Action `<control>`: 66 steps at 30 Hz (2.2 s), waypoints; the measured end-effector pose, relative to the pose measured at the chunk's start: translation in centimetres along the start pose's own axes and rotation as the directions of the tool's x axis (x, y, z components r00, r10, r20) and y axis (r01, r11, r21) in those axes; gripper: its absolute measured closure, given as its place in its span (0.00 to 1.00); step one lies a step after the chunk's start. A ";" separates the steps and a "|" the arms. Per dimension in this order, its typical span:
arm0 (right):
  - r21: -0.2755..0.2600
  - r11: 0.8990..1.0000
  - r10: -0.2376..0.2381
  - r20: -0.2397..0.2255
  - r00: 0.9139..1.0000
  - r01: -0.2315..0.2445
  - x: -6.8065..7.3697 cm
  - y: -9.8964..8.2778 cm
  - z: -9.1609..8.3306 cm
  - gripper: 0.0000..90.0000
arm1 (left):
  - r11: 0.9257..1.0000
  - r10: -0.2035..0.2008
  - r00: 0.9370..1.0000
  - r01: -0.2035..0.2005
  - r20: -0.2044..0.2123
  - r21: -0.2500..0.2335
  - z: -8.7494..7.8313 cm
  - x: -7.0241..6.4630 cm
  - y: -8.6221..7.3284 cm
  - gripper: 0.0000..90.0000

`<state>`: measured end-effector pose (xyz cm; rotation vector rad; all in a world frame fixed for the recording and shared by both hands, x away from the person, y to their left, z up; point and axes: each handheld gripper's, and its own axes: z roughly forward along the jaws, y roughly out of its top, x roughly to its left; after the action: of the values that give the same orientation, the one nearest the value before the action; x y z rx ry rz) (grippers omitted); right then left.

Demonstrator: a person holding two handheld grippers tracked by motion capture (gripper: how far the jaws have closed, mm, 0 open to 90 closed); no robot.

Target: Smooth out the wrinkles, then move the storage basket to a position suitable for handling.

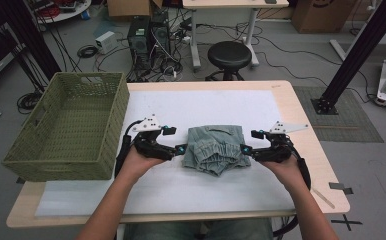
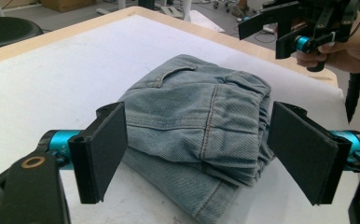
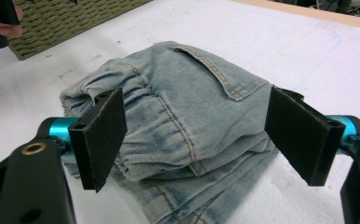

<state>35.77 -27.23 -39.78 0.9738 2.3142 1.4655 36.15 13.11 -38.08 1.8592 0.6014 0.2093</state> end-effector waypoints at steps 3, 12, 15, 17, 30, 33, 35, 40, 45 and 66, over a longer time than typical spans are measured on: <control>-0.005 1.000 0.000 0.010 1.000 0.000 -0.2 0.1 -0.3 0.23 | 1.000 -0.002 1.000 0.002 -0.005 -0.001 -0.1 0.1 0.0 0.22; -0.030 0.999 0.016 0.039 0.999 -0.015 -0.5 0.5 -1.0 0.23 | 1.000 -0.007 1.000 0.007 -0.004 0.002 -0.4 0.1 -0.1 0.22; -0.040 0.999 0.009 0.050 0.999 -0.007 -0.6 0.7 -1.2 0.23 | 1.000 -0.006 1.000 0.006 0.002 0.002 -0.4 0.3 -0.1 0.23; -0.042 0.999 0.015 0.057 0.998 -0.013 -0.7 0.7 -1.4 0.23 | 1.000 -0.006 1.000 0.006 0.000 0.005 -0.4 0.5 -0.2 0.22; -0.061 0.998 0.014 0.070 0.997 -0.010 -1.4 1.0 -2.7 0.23 | 1.000 -0.018 1.000 0.018 -0.008 0.019 -0.2 0.8 -0.5 0.22; -0.064 0.998 0.015 0.070 0.997 -0.011 -1.4 1.2 -2.9 0.23 | 1.000 -0.018 1.000 0.018 -0.010 0.020 -0.2 0.7 -0.6 0.22; -0.069 0.998 0.016 0.068 0.998 -0.011 -1.3 1.3 -2.9 0.23 | 1.000 -0.020 1.000 0.020 -0.007 0.019 -0.3 0.7 -0.6 0.22; -0.058 0.998 0.013 0.067 0.998 -0.009 -1.2 1.3 -2.8 0.23 | 1.000 -0.021 1.000 0.021 -0.008 0.018 -0.3 0.8 -0.5 0.22; -0.056 0.998 0.012 0.064 0.998 -0.009 -1.2 1.2 -2.7 0.23 | 1.000 -0.022 1.000 0.023 -0.008 0.021 -0.3 0.5 -0.4 0.22; -0.030 1.000 -0.002 0.049 0.999 0.004 -0.9 1.3 -1.7 0.23 | 0.997 -0.042 0.994 0.035 -0.104 -0.073 -8.8 1.9 4.1 0.22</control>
<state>36.05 -28.64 -38.03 0.9864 2.2518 1.4554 35.28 20.28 -31.37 1.7744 0.6932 0.3012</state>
